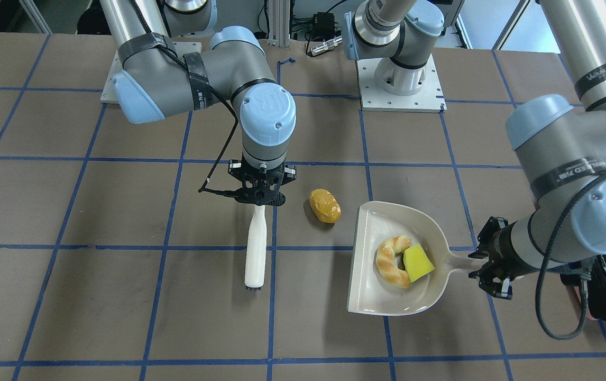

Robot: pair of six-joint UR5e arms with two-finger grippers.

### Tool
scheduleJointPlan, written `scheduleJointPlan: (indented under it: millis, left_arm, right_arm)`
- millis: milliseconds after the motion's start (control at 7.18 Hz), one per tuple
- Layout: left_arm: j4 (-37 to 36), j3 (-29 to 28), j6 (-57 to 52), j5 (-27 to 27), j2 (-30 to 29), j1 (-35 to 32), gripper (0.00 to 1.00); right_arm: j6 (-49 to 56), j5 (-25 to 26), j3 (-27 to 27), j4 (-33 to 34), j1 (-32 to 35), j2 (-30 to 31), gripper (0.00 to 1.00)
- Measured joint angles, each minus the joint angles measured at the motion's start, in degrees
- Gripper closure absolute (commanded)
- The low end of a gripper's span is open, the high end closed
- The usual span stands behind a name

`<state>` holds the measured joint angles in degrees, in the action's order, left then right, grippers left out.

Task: Sweep and dump trash into bin
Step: 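Pull the dustpan nearer with the left gripper while the right brings the brush over, then sweep the yellow item into the dustpan with the right gripper's brush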

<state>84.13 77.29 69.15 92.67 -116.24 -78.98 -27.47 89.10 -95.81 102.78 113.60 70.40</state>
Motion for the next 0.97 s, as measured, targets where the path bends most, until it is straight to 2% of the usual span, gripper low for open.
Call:
scheduleJointPlan:
  millis: [557, 975]
  left_arm:
    - [-3.5, 14.4, -3.16, 0.51, 8.24, 4.12, 1.0]
    - [-13.85, 24.72, 2.53, 2.26, 9.92, 4.56, 1.0]
  right_arm:
    - [-5.88, -0.91, -7.97, 0.45, 3.75, 6.92, 0.85]
    - [-11.65, -2.6, -9.64, 2.93, 8.23, 6.98, 0.85]
